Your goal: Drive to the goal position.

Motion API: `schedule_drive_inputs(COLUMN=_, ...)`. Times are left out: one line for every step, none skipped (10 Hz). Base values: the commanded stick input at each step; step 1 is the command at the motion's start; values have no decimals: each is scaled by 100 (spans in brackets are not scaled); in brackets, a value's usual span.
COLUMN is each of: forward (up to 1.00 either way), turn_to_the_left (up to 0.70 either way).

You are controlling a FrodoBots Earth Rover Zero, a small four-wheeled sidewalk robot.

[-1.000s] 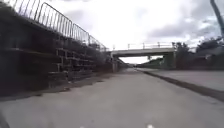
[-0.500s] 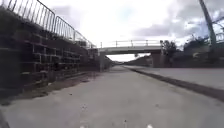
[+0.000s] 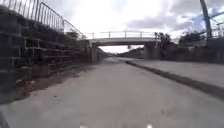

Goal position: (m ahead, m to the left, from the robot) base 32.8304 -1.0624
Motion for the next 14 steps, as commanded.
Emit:
schedule_drive_inputs(forward=100, turn_to_the_left=0)
schedule_drive_inputs(forward=100, turn_to_the_left=0)
schedule_drive_inputs(forward=100, turn_to_the_left=0)
schedule_drive_inputs(forward=100, turn_to_the_left=0)
schedule_drive_inputs(forward=100, turn_to_the_left=0)
schedule_drive_inputs(forward=100, turn_to_the_left=0)
schedule_drive_inputs(forward=100, turn_to_the_left=0)
schedule_drive_inputs(forward=100, turn_to_the_left=0)
schedule_drive_inputs(forward=100, turn_to_the_left=0)
schedule_drive_inputs(forward=100, turn_to_the_left=0)
schedule_drive_inputs(forward=100, turn_to_the_left=0)
schedule_drive_inputs(forward=100, turn_to_the_left=0)
schedule_drive_inputs(forward=100, turn_to_the_left=0)
schedule_drive_inputs(forward=100, turn_to_the_left=0)
